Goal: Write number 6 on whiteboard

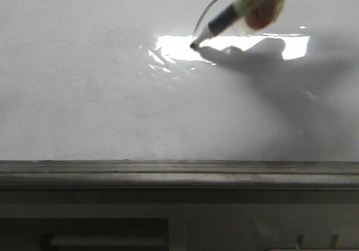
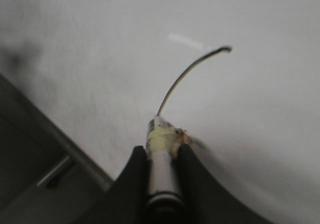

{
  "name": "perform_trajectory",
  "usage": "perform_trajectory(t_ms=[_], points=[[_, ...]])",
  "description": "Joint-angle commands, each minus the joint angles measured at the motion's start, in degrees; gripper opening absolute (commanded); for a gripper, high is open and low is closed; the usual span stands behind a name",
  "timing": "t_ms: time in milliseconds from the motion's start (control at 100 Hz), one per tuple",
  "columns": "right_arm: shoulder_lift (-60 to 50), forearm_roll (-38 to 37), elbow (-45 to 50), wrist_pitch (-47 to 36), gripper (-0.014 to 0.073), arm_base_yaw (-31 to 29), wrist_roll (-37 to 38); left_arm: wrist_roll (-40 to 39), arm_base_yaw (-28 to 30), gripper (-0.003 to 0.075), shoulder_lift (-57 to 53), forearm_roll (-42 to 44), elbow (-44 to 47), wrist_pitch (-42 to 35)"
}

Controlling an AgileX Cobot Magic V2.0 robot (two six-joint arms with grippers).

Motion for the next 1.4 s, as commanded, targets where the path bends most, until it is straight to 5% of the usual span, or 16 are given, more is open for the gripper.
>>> perform_trajectory(t_ms=[0,370,610,890,1060,1390], points=[[0.1,-4.2,-1.2,0.1,-0.0045,-0.4,-0.9,-0.6,0.1,0.0439,-0.1,-1.1,-1.5,-2.0],[-4.4,-6.0,-1.6,-6.1,-0.0045,-4.6,2.6,-0.6,0.1,0.0439,-0.1,-1.1,-1.5,-1.7],[0.3,-3.6,-4.2,-7.2,-0.0045,0.8,-0.1,-0.6,0.1,0.0439,-0.1,-1.6,-1.5,-1.4],[-3.9,-3.4,-5.7,8.4,-0.0045,1.8,-0.9,-0.4,0.0,0.0439,-0.1,-1.6,-2.2,4.4],[-3.8,-3.5,-7.3,16.9,-0.0045,1.8,-0.9,8.3,-1.6,0.0439,4.0,-5.1,-4.9,13.4],[1.1,-3.3,-15.4,22.0,-0.0045,1.8,-0.9,20.6,-14.6,0.0438,21.0,-10.1,-12.7,16.5]])
